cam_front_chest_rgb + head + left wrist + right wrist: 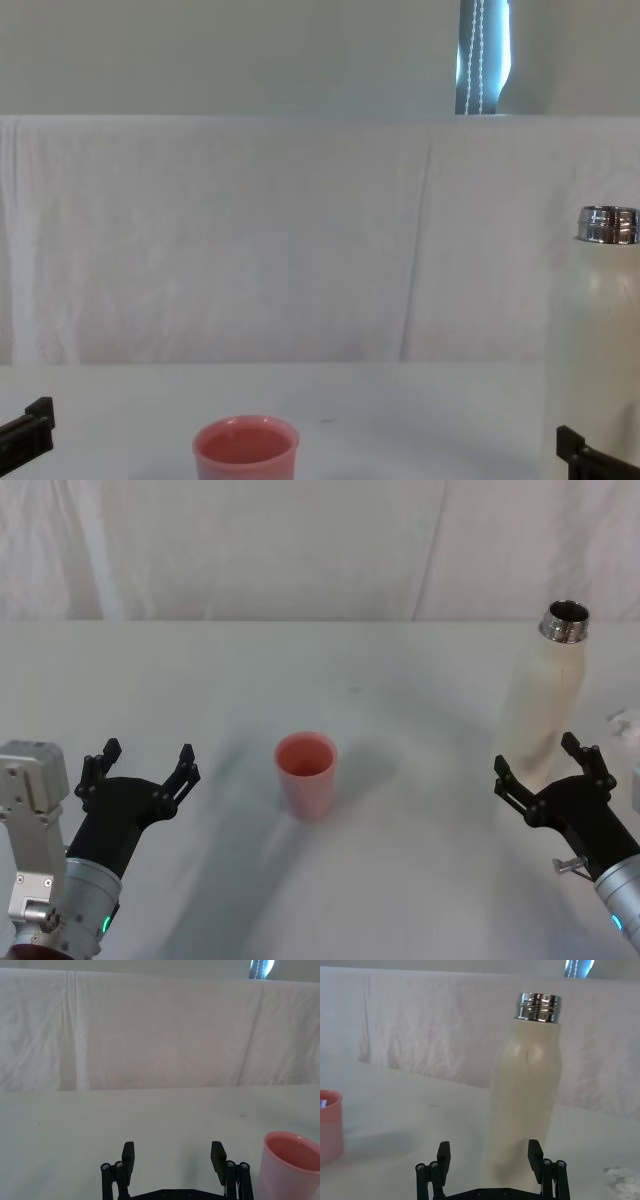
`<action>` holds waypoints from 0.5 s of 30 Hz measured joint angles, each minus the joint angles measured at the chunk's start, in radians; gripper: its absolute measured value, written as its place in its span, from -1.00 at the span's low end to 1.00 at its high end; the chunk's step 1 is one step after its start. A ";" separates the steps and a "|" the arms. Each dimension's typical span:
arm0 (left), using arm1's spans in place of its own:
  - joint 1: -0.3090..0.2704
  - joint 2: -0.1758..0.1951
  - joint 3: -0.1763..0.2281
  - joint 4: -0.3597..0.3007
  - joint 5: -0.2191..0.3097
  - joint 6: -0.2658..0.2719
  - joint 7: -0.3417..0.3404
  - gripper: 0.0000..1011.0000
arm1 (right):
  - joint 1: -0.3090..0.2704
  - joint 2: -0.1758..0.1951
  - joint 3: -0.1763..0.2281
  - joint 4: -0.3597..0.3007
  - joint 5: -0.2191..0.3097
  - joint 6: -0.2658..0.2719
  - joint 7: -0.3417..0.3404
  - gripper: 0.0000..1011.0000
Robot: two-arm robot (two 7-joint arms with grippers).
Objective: Grasp the thermos with one hand and pour water into the cup lid.
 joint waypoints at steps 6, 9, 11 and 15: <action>0.000 0.000 0.000 0.000 0.000 0.000 0.000 0.98 | -0.018 0.000 -0.012 -0.012 -0.005 -0.002 0.003 0.98; 0.000 0.000 0.000 0.000 0.000 0.000 0.000 0.98 | -0.023 -0.001 -0.018 -0.015 -0.007 -0.003 0.004 0.98; 0.000 0.000 0.000 0.000 0.000 0.000 0.000 0.98 | -0.026 -0.002 -0.023 -0.016 -0.009 -0.003 0.005 0.98; 0.000 0.000 0.000 0.000 0.000 0.000 0.000 0.98 | -0.027 -0.003 -0.033 -0.017 -0.012 -0.006 0.008 0.98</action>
